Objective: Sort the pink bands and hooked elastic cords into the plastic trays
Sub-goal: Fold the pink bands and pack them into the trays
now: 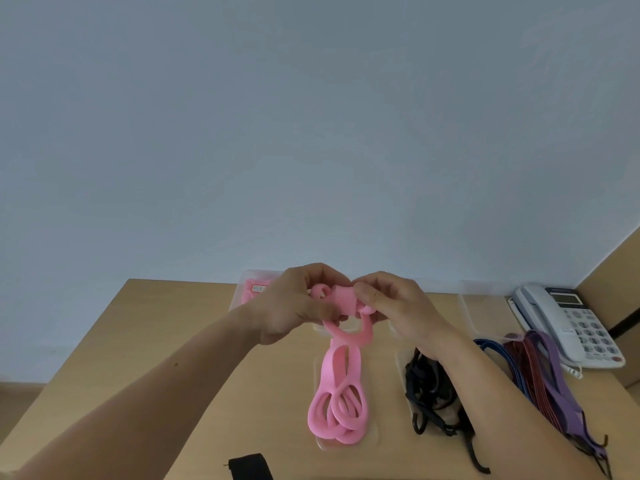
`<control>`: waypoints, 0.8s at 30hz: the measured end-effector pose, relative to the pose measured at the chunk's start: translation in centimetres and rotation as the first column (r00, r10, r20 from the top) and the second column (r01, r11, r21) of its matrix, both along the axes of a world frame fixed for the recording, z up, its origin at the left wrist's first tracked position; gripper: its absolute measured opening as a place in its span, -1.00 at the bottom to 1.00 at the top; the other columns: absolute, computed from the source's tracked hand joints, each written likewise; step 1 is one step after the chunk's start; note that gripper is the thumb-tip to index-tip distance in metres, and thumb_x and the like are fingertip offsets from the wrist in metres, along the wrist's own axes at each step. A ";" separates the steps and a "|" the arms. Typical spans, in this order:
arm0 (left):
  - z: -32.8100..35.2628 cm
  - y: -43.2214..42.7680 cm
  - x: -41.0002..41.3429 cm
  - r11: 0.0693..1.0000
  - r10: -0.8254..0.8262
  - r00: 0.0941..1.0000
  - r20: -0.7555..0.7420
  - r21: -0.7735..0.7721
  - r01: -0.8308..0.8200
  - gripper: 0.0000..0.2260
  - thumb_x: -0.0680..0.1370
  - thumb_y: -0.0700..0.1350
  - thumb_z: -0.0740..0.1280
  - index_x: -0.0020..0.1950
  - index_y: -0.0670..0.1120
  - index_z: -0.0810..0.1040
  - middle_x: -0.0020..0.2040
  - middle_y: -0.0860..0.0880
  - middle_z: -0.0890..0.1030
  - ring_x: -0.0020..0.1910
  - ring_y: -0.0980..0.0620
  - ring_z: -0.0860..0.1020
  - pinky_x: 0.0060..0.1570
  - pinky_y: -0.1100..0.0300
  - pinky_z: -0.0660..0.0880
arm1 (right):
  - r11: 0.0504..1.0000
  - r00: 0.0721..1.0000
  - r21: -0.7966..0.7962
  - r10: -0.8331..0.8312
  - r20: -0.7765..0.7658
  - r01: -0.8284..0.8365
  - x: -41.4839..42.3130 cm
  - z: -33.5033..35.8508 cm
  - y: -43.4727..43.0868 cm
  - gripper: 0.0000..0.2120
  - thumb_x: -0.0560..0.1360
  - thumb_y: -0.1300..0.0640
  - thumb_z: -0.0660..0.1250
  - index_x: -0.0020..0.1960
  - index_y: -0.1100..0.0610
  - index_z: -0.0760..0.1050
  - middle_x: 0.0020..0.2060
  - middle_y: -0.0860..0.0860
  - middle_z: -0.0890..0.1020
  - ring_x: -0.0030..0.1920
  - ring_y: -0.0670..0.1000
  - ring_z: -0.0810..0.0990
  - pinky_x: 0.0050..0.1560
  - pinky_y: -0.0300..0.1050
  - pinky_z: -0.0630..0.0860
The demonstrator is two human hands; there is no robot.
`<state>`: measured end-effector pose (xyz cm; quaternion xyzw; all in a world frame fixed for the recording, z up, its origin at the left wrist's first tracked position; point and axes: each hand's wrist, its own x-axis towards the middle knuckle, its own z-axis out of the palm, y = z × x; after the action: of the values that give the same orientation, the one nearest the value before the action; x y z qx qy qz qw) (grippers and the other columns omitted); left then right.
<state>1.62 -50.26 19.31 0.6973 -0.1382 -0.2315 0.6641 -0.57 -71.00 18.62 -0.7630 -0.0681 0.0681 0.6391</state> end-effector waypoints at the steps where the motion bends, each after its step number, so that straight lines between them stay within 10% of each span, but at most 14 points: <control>1: 0.0 -0.1 0.0 1.000 -0.005 1.000 0.029 0.015 0.005 -0.66 0.35 -0.42 0.42 0.07 -0.15 0.60 -0.06 -0.18 0.68 -0.16 -0.10 0.65 -0.06 0.05 0.62 | 1.000 1.000 -0.014 0.009 -0.023 -0.010 0.0 0.0 0.0 -0.64 0.35 -0.16 0.46 0.01 0.06 0.63 -0.19 0.01 0.70 -0.18 0.03 0.69 -0.10 0.02 0.65; 8: -0.5 -0.4 -0.3 0.992 0.035 0.998 0.055 0.117 -0.041 -0.47 0.37 -0.42 0.47 0.24 -0.01 0.49 0.12 -0.12 0.61 -0.03 -0.09 0.67 0.00 0.05 0.63 | 0.994 0.998 -0.092 -0.053 0.034 0.055 0.0 -0.7 0.2 -0.82 0.42 0.14 0.53 0.00 -0.03 0.63 -0.13 -0.02 0.68 -0.26 -0.02 0.68 -0.29 -0.21 0.59; 13: -0.4 -0.2 -0.5 0.985 0.045 0.999 -0.003 0.165 -0.043 -0.77 0.41 -0.39 0.45 0.03 -0.25 0.54 -0.17 -0.17 0.66 -0.21 -0.13 0.67 -0.17 0.03 0.65 | 0.994 0.994 -0.098 -0.039 0.099 0.048 0.0 -0.9 0.4 -0.77 0.42 0.19 0.53 0.03 -0.01 0.60 -0.09 0.00 0.67 -0.29 0.08 0.71 -0.25 -0.13 0.64; 24: 1.0 0.6 -0.7 0.978 -0.181 0.962 -0.207 -0.141 0.154 -0.77 0.55 -0.12 0.26 0.00 -0.08 0.72 -0.05 -0.12 0.71 -0.14 -0.06 0.68 -0.14 0.21 0.58 | 0.966 0.946 -0.250 0.026 0.323 0.059 -0.3 -0.9 0.9 -0.66 0.45 0.21 0.49 -0.01 -0.22 0.51 -0.11 -0.28 0.63 -0.16 -0.13 0.64 -0.18 -0.30 0.56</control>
<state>0.92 -49.68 20.28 0.6111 -0.1370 -0.3531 0.6950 -0.88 -70.12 17.74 -0.8406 -0.1564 -0.0552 0.5156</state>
